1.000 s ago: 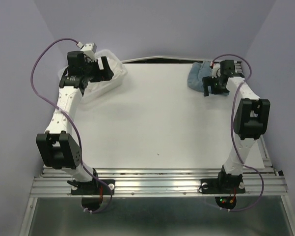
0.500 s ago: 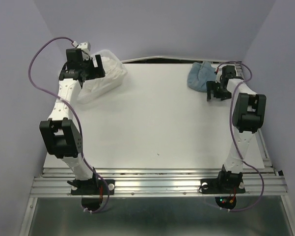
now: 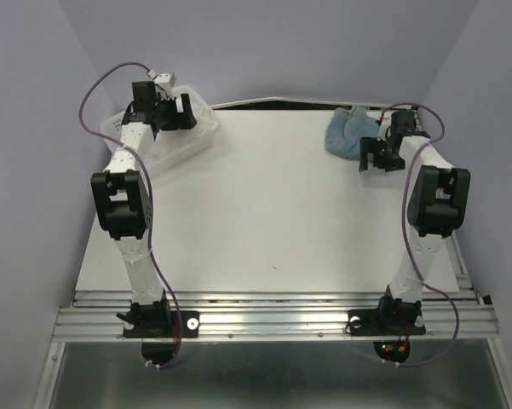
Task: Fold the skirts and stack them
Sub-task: Grab the skirt from the pile, then move the skirt to the center of the board
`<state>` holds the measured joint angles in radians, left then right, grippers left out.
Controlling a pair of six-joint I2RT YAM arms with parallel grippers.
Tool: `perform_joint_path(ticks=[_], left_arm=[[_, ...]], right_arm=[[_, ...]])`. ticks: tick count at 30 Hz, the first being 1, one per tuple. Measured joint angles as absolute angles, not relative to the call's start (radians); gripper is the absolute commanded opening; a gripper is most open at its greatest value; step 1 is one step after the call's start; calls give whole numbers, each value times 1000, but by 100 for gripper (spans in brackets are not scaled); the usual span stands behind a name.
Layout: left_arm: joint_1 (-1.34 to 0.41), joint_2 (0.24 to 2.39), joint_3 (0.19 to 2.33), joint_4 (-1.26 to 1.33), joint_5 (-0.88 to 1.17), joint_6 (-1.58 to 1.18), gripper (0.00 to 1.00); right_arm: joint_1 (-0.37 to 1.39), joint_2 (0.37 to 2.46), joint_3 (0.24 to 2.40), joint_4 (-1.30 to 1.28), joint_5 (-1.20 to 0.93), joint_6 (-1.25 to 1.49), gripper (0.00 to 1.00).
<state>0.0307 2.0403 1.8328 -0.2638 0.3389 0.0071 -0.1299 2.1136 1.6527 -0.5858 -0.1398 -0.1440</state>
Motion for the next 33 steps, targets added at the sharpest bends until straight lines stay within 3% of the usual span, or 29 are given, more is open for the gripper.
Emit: perform_joint_path(ticks=[2,3,5,6,9,11,18,24,28,33], left_arm=[[31,2099,1885,-238,385,6,98],[30,2135,1918,-224,403,6,84],[30,2196,1993,-228,431,4,67],[30,2240,2035,-224,449,2,51],[33,2281,2065,-221,488,-5,30],[35,2280,2065,-220,522,-8,0],[41,2255,2217,-236,629,-2,0],[23,2061,2291,-186,761,-62,0],[-76,1882,2283,-132,861,-80,0],[-252,1637,2078,6,1074,-101,0]], right_arm=[[-130,2058,1639,-604,-167,-138,100],[-130,2031,1637,-612,-177,-135,100],[-130,1970,1637,-624,-196,-131,100],[-130,1939,1639,-629,-210,-129,100],[-130,1889,1647,-635,-229,-126,100],[-130,1869,1651,-642,-245,-123,100],[-130,1864,1652,-669,-308,-107,100],[-130,1847,1652,-675,-372,-96,100],[-130,1809,1654,-674,-411,-96,100],[-130,1768,1656,-673,-437,-106,100]])
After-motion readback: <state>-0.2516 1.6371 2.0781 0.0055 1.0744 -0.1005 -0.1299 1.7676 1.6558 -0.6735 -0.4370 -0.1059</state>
